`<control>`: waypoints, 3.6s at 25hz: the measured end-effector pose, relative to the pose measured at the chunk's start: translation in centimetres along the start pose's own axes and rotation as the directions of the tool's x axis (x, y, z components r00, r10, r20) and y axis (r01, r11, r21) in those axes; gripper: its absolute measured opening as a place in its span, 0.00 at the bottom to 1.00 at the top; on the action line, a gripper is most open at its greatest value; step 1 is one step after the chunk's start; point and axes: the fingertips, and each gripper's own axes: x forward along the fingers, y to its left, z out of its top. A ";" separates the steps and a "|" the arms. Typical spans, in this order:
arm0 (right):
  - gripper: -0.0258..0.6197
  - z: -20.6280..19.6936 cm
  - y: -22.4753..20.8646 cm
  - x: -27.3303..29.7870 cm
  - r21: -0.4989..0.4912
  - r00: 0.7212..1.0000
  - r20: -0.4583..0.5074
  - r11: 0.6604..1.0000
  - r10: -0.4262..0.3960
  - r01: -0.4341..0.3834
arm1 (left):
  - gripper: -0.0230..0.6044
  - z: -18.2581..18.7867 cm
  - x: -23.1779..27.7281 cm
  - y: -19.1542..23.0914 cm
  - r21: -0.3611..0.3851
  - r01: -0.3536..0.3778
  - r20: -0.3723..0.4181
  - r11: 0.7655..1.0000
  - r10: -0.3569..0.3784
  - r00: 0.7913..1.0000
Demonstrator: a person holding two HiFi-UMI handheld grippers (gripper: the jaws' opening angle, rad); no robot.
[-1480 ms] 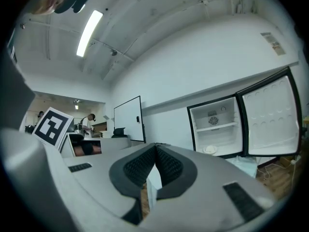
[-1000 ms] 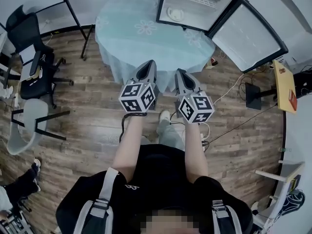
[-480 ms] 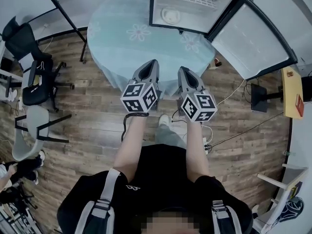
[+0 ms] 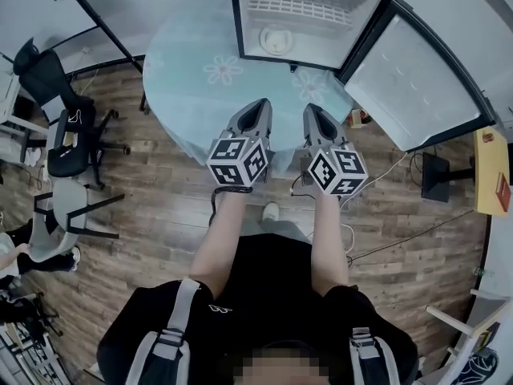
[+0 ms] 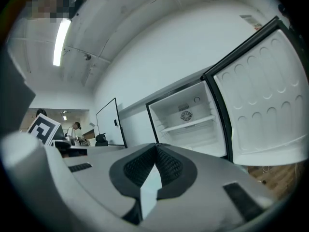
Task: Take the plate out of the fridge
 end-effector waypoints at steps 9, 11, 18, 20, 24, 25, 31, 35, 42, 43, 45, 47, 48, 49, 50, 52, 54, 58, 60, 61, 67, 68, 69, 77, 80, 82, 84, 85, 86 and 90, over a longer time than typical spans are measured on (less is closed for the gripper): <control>0.05 2.7 -2.0 2.6 0.004 0.999 0.033 1.000 0.030 -0.030 | 0.04 2.5 2.2 0.8 0.021 -0.027 0.042 0.999 0.026 0.999; 0.05 2.9 -2.1 3.1 0.008 0.999 0.034 0.999 0.043 -0.043 | 0.04 2.7 2.6 0.9 0.025 -0.034 0.038 0.999 0.033 0.999; 0.05 0.7 -2.2 6.0 0.045 0.996 -0.018 0.996 0.082 -0.081 | 0.04 1.1 3.9 3.2 0.008 -0.082 -0.010 0.997 0.082 0.997; 0.05 0.1 -2.2 6.6 0.043 0.996 -0.031 0.995 0.088 -0.086 | 0.04 0.7 4.4 4.0 -0.007 -0.087 -0.016 0.996 0.087 0.996; 0.05 0.1 -3.1 8.3 0.033 0.996 -0.047 0.996 0.081 -0.080 | 0.04 0.2 6.4 5.0 -0.054 -0.076 -0.026 0.996 0.074 0.997; 0.05 0.3 -3.6 8.8 0.036 0.996 -0.048 0.997 0.075 -0.074 | 0.04 0.0 7.1 5.2 -0.060 -0.071 -0.034 0.996 0.069 0.997; 0.05 -1.9 -5.5 12.2 0.061 0.991 -0.118 0.997 0.064 -0.057 | 0.04 -1.7 10.4 7.6 -0.126 -0.087 -0.081 0.988 0.077 0.994; 0.05 -3.6 -6.2 14.7 0.075 0.985 -0.158 0.995 0.069 -0.058 | 0.04 -2.9 12.4 9.7 -0.163 -0.105 -0.113 0.981 0.087 0.990; 0.05 -5.0 -8.5 17.7 0.096 0.981 -0.191 0.995 0.047 -0.029 | 0.04 -4.0 15.5 12.3 -0.206 -0.128 -0.139 0.970 0.100 0.985; 0.05 -5.0 -8.9 18.1 0.095 0.980 -0.192 0.995 0.045 -0.027 | 0.04 -3.9 16.0 12.6 -0.209 -0.130 -0.138 0.969 0.102 0.985; 0.05 -5.3 -9.4 18.8 0.088 0.979 -0.201 0.996 0.041 -0.023 | 0.04 -4.0 16.7 13.2 -0.211 -0.138 -0.140 0.968 0.110 0.984; 0.05 -5.6 -10.0 19.5 0.084 0.976 -0.213 0.996 0.039 -0.022 | 0.04 -4.6 17.3 13.8 -0.209 -0.154 -0.149 0.966 0.124 0.981; 0.05 -5.7 -10.2 19.9 0.087 0.975 -0.217 0.996 0.041 -0.022 | 0.04 -4.8 17.7 14.1 -0.209 -0.161 -0.154 0.965 0.130 0.979; 0.05 -5.8 -10.5 20.3 0.095 0.975 -0.218 0.995 0.045 -0.025 | 0.04 -5.0 18.1 14.4 -0.209 -0.166 -0.158 0.964 0.134 0.978; 0.05 -5.9 -10.7 20.8 0.102 0.975 -0.217 0.994 0.051 -0.029 | 0.04 -5.2 18.5 14.7 -0.209 -0.171 -0.161 0.963 0.138 0.977; 0.05 -6.1 -11.0 21.7 0.108 0.974 -0.219 0.993 0.061 -0.038 | 0.04 -5.4 19.2 15.4 -0.209 -0.181 -0.165 0.961 0.147 0.975; 0.05 -6.4 -11.2 22.5 0.107 0.971 -0.230 0.993 0.067 -0.043 | 0.04 -5.7 19.9 16.1 -0.209 -0.190 -0.172 0.959 0.155 0.973; 0.05 -6.9 -11.9 24.0 0.115 0.967 -0.246 0.993 0.069 -0.042 | 0.04 -6.0 21.4 17.3 -0.212 -0.197 -0.184 0.957 0.159 0.970; 0.05 -7.2 -12.3 24.8 0.118 0.965 -0.252 0.992 0.067 -0.038 | 0.04 -6.2 22.0 17.8 -0.222 -0.194 -0.190 0.956 0.152 0.970; 0.05 -7.3 -12.6 25.2 0.116 0.964 -0.257 0.993 0.064 -0.035 | 0.04 -6.3 22.4 18.0 -0.224 -0.192 -0.193 0.955 0.150 0.970; 0.10 -8.2 -13.8 27.1 0.125 0.961 -0.272 0.992 0.058 -0.024 | 0.04 -6.2 24.8 19.6 -0.168 -0.182 -0.198 0.969 0.148 0.969; 0.10 -8.4 -14.2 27.2 0.129 0.960 -0.275 0.991 0.054 -0.018 | 0.04 -6.4 25.2 19.8 -0.154 -0.180 -0.204 0.972 0.147 0.968; 0.10 -8.6 -14.6 27.2 0.129 0.959 -0.279 0.992 0.047 -0.011 | 0.04 -6.5 25.6 19.8 -0.148 -0.178 -0.208 0.973 0.145 0.967; 0.17 -10.5 -16.5 30.0 0.166 0.949 -0.313 0.986 0.030 0.024 | 0.16 -7.2 28.4 22.9 -0.160 -0.199 -0.248 0.967 0.156 0.956; 0.17 -10.5 -17.9 30.7 0.173 0.952 -0.306 0.984 0.008 0.047 | 0.16 -7.8 29.6 22.7 -0.165 -0.200 -0.267 0.966 0.152 0.952; 0.17 -10.4 -18.4 31.3 0.172 0.953 -0.304 0.983 -0.004 0.059 | 0.16 -8.0 30.1 22.6 -0.186 -0.203 -0.273 0.961 0.148 0.951; 0.17 -10.5 -18.7 32.3 0.168 0.950 -0.312 0.983 -0.014 0.069 | 0.16 -8.0 30.5 23.2 -0.207 -0.220 -0.275 0.953 0.159 0.948; 0.17 -10.6 -18.8 32.7 0.168 0.948 -0.318 0.983 -0.017 0.074 | 0.16 -8.0 30.6 23.6 -0.216 -0.231 -0.278 0.949 0.167 0.946; 0.17 -10.8 -18.9 33.2 0.170 0.946 -0.324 0.982 -0.020 0.079 | 0.16 -8.1 30.8 24.0 -0.225 -0.241 -0.283 0.944 0.174 0.943; 0.17 -11.3 -19.8 34.4 0.167 0.939 -0.340 0.979 -0.052 0.115 | 0.16 -8.3 31.3 25.0 -0.255 -0.263 -0.304 0.931 0.181 0.935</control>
